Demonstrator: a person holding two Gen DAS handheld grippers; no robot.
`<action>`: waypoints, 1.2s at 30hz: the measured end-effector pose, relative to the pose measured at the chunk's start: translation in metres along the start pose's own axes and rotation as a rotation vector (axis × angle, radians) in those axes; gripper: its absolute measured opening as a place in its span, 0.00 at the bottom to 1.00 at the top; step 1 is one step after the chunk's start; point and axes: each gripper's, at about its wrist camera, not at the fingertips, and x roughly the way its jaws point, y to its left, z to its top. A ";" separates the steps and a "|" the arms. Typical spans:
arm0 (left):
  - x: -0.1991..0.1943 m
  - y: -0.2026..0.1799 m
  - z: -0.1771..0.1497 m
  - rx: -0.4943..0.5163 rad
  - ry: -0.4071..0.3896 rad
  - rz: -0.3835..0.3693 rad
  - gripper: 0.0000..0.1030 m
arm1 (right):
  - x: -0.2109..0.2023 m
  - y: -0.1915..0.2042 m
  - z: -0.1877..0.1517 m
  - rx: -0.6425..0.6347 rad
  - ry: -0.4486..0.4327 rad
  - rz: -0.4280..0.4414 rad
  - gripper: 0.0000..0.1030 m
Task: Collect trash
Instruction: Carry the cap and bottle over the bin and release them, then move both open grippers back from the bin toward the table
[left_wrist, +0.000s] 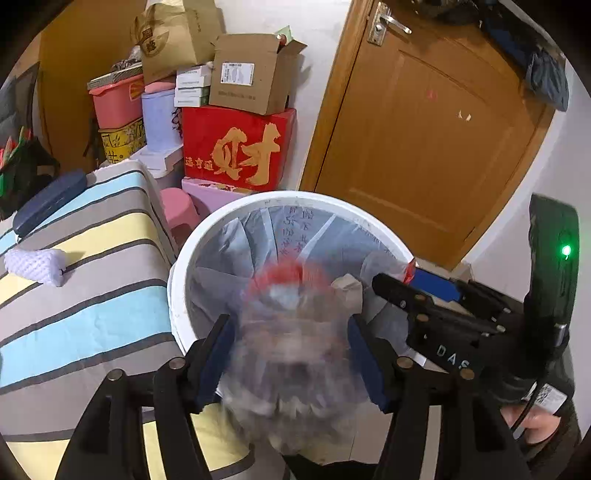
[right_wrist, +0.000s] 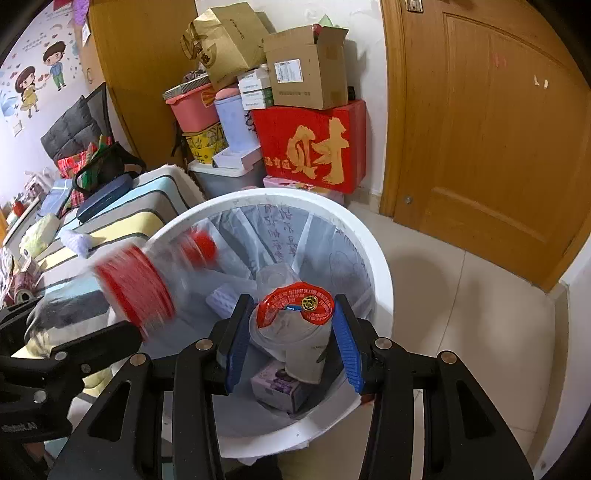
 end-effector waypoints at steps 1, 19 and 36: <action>-0.001 0.001 0.000 0.002 -0.006 -0.003 0.68 | -0.001 -0.001 0.000 -0.002 -0.002 -0.002 0.45; -0.036 0.015 -0.014 -0.024 -0.048 0.031 0.68 | -0.022 0.010 0.001 0.012 -0.060 -0.012 0.53; -0.104 0.062 -0.050 -0.103 -0.130 0.107 0.68 | -0.038 0.066 -0.005 -0.045 -0.113 0.046 0.53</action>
